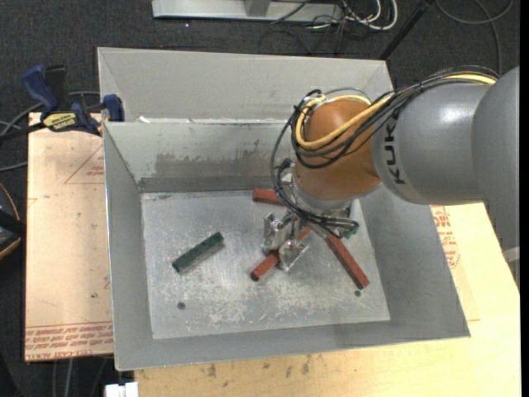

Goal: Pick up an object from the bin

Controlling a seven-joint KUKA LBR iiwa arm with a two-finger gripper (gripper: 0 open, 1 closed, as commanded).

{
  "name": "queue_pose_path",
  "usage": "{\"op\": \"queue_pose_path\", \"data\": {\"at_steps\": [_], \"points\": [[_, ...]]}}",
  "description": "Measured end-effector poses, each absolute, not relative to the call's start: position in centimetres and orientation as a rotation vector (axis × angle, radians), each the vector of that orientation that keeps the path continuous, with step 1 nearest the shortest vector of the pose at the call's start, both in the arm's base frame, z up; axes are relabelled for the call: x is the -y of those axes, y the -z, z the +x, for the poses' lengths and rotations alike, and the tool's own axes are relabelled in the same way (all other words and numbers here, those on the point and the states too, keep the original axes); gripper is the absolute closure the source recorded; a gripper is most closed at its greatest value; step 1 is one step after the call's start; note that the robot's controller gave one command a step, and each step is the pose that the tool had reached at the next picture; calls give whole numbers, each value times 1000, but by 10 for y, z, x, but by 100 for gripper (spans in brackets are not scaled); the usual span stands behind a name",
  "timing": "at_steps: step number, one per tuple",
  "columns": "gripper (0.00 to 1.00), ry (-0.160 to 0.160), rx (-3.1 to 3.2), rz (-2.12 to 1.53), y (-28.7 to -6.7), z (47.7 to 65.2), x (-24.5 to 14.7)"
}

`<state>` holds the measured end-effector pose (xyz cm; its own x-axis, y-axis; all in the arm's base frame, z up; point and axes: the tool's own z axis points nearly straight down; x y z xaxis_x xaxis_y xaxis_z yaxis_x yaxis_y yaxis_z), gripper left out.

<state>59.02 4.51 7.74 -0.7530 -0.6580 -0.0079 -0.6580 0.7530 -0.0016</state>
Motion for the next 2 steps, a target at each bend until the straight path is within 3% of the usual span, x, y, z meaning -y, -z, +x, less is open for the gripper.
{"op": "queue_pose_path", "data": {"at_steps": [1, 2], "points": [[100, -2, -2934, -1101, -77, 590, -45], [100, 1, -2947, -1069, -234, 604, -50]]}}
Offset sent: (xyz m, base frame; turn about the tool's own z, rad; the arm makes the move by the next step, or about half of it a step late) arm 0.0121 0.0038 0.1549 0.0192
